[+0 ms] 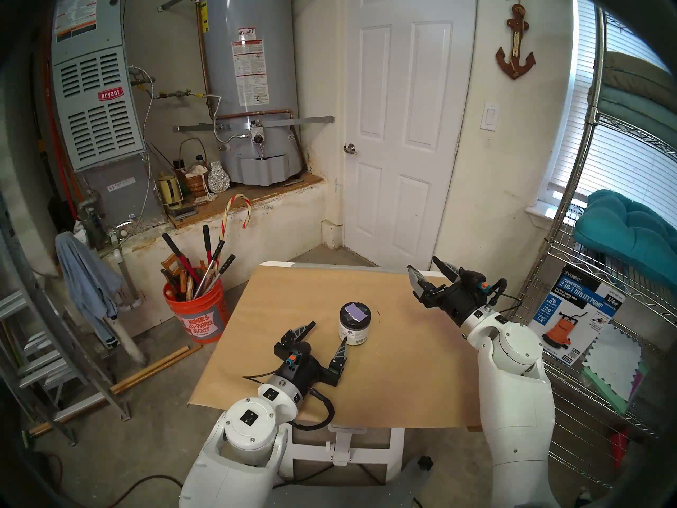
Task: Open paint jar
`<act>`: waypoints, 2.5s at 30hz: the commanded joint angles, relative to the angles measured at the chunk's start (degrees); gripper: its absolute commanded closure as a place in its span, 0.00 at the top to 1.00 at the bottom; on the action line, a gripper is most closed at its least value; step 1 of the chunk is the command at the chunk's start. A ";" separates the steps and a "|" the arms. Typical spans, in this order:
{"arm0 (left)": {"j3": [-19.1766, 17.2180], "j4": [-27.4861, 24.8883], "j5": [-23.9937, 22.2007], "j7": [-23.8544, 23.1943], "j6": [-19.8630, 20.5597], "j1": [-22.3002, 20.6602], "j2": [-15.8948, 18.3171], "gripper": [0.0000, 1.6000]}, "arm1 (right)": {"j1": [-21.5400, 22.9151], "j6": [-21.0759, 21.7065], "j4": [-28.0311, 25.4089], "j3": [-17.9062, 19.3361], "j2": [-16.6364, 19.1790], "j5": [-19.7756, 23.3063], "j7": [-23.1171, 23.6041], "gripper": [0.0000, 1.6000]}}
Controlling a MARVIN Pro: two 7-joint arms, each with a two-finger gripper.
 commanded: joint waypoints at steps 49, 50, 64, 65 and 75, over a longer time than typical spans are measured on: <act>2.09 -10.22 2.15 -5.11 21.13 -5.61 1.55 1.00 | 2.01 0.02 -1.21 0.54 -0.66 1.31 -0.41 1.00; 2.17 -9.55 2.12 -4.73 20.76 -5.97 1.05 1.00 | 2.01 0.03 -1.22 0.57 -0.69 1.32 -0.40 1.00; 4.72 -2.77 4.97 -2.12 18.65 -10.74 -0.48 1.00 | 1.85 0.22 -1.64 1.21 -0.88 1.51 -0.06 1.00; 5.05 -2.09 5.00 -2.27 18.11 -11.17 -0.51 1.00 | 1.86 0.24 -1.61 1.26 -0.93 1.51 0.01 1.00; 5.24 0.77 5.20 -1.31 14.82 -12.16 -0.77 1.00 | 1.86 0.27 -1.64 1.34 -1.10 1.50 0.34 1.00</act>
